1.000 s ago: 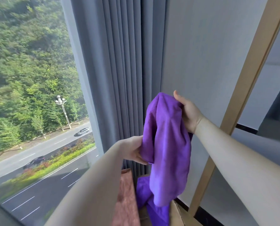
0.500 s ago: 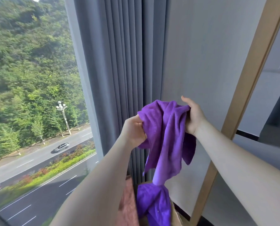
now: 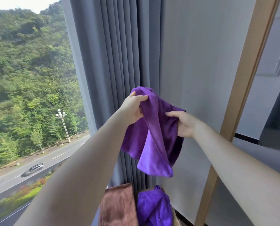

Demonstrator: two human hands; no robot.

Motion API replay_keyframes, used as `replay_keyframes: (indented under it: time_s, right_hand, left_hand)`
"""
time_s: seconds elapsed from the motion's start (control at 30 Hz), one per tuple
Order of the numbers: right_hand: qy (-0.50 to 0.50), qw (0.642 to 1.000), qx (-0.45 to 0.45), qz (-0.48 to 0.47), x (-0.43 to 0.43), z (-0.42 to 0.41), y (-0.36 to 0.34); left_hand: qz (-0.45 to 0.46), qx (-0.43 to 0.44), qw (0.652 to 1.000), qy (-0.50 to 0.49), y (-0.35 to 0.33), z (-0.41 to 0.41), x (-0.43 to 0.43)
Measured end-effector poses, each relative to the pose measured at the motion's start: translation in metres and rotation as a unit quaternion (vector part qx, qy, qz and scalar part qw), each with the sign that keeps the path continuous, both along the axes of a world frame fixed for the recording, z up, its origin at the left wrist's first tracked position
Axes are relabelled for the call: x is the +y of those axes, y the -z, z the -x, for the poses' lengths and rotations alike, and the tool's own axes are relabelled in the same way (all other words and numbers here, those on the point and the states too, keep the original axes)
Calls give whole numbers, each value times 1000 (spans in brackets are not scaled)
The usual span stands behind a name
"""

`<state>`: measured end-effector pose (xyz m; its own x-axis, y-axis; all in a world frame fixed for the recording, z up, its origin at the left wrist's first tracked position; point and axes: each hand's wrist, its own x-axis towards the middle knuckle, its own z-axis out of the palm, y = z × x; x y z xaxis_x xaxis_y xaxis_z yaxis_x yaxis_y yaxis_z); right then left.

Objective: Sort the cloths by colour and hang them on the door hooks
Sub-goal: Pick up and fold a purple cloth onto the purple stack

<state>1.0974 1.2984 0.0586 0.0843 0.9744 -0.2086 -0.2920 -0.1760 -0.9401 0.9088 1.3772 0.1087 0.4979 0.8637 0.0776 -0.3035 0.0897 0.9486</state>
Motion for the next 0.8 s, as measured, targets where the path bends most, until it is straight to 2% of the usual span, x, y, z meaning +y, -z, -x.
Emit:
replay_keyframes:
  time_s: [0.1,0.23,0.33,0.57,0.8]
  right_hand:
    - [22,998,-41,34,6,1,-7]
    - [80,991,-66,80,13,-13,-7]
    - [122,986,-61,90,15,-24,-7]
    - [175,985,7,6,21,-33,-26]
    - [238,968,72,-34,25,-40,-24]
  left_hand:
    - [19,19,997,-73,-12,9,5]
    - [-19,58,982,-178,-23,29,17]
    - [-46,72,974,-210,-31,48,24]
    - [-162,130,951,-228,-56,82,25]
    - [-132,105,947,-274,-59,101,24]
